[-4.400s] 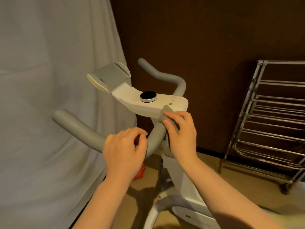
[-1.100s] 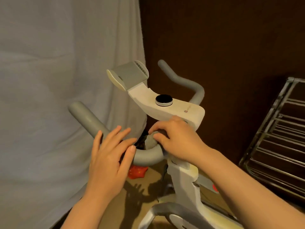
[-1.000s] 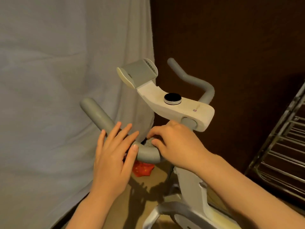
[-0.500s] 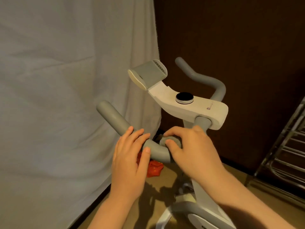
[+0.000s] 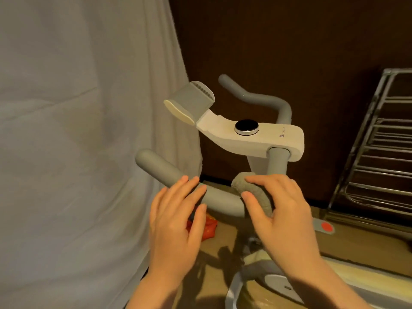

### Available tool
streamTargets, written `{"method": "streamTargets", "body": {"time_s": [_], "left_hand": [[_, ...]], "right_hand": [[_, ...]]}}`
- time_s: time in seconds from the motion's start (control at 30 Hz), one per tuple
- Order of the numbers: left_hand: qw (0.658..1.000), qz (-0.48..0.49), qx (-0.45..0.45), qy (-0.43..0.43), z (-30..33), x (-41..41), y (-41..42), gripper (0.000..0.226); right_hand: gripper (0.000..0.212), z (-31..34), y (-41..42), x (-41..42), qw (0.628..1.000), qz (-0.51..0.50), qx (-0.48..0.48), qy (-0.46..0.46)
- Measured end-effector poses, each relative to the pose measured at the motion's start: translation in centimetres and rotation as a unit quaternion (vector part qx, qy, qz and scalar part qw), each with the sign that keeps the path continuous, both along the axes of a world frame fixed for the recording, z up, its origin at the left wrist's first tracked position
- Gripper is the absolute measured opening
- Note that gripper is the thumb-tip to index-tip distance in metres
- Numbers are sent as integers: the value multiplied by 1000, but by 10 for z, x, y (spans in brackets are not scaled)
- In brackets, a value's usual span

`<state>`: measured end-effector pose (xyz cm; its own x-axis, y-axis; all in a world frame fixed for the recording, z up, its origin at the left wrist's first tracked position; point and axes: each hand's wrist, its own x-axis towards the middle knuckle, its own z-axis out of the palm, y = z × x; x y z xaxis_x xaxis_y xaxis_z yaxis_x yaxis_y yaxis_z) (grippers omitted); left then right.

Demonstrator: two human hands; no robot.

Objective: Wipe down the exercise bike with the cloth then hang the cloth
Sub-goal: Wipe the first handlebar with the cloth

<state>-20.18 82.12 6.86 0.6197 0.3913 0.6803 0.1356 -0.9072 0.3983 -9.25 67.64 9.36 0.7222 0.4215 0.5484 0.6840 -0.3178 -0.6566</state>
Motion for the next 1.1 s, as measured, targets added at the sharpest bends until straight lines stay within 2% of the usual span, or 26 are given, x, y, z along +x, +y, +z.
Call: {"method": "streamTargets", "body": {"time_s": [0.07,0.2,0.37,0.5,0.6,0.7,0.87,1.0,1.1], "left_hand": [[1000,-15,-8,-12,1,-1,6,32],[998,-54,-10,-19,3,-1,12,29],[997,-67,-7,-37,17,-16,42,29],[997,-51,23,-54,35,-19,71,29],[997,-57,9,-44,49,-24,92,32],[996,-76,-21,-35,56,-25,101,34],[994,-82,-60,-31,56,-30,97,35],[994,-56,-89,-38,56,-33,95,38],[989,-41,-129,-54,52,-31,92,36]], "right_hand": [[21,1,8,-11,1000,-24,11,11],[28,5,27,-26,999,-6,-38,7],[37,18,40,-38,996,-75,-23,43],[49,25,93,-61,998,-3,-32,54],[46,21,91,-61,997,-27,-5,67],[42,26,110,-68,998,-40,28,47],[41,34,127,-60,999,23,35,5],[35,37,128,-60,999,-28,39,-8],[38,43,149,-85,998,21,32,-54]]}}
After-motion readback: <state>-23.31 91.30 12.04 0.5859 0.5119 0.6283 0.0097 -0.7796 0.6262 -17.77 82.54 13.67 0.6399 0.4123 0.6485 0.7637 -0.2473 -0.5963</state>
